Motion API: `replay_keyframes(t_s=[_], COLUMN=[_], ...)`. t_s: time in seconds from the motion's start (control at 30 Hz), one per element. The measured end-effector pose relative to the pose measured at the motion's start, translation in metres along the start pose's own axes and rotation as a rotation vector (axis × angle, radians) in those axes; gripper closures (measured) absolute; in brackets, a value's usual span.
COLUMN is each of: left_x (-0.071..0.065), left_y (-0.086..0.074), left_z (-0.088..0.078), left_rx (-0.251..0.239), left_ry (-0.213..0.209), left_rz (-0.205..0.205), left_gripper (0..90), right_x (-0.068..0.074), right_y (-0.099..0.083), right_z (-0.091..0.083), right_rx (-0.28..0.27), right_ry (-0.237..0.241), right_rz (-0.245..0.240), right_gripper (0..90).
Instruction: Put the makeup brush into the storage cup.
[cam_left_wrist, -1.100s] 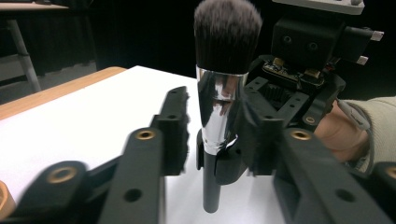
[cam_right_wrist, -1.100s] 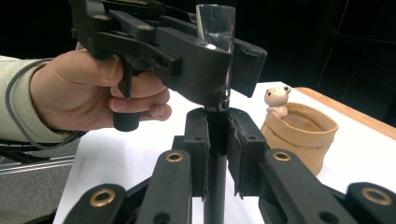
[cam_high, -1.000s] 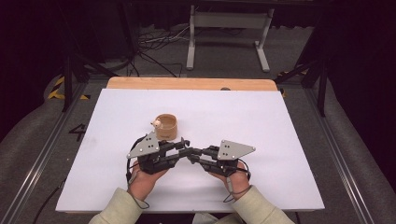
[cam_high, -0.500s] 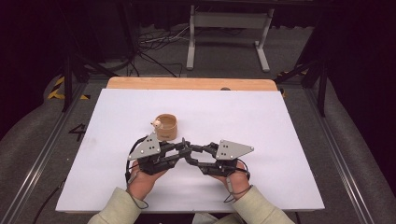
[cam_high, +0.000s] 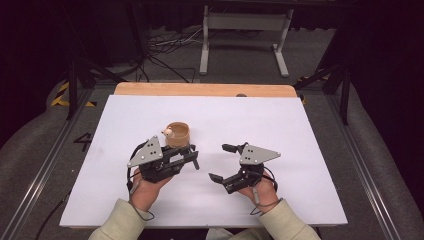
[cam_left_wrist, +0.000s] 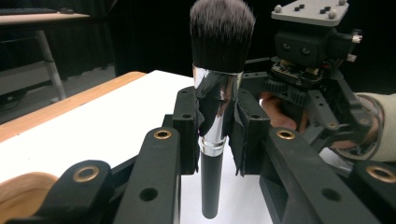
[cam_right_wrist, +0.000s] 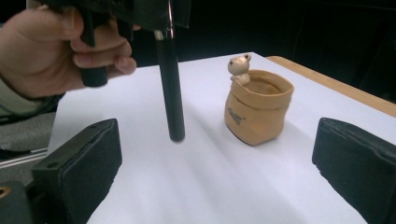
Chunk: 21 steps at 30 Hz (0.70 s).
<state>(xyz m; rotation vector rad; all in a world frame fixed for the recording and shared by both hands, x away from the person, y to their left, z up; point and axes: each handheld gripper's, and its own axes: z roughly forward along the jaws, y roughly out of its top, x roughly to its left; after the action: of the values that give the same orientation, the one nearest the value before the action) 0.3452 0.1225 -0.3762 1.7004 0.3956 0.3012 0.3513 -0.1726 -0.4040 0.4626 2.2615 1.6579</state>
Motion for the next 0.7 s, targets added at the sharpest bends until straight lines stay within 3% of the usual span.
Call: replay_keyframes(t_s=[0.33, 0.47, 0.7], left_x=[0.017, 0.023, 0.033], left_y=[0.018, 0.024, 0.030], left_z=[-0.004, -0.003, -0.001], left_rx=[0.013, 0.021, 0.023], left_ry=[0.063, 0.091, 0.124], left_rz=[-0.008, -0.005, -0.016], left_gripper=[74.6, 74.6, 74.6], right_x=[-0.016, -0.020, -0.023], right_y=[-0.005, -0.008, -0.014], right_z=[-0.033, -0.038, -0.044], right_rx=[-0.008, 0.029, 0.036], right_ry=[-0.072, -0.105, -0.119], right_rz=[0.034, 0.035, 0.048], right_gripper=[1.2, 1.0, 0.3])
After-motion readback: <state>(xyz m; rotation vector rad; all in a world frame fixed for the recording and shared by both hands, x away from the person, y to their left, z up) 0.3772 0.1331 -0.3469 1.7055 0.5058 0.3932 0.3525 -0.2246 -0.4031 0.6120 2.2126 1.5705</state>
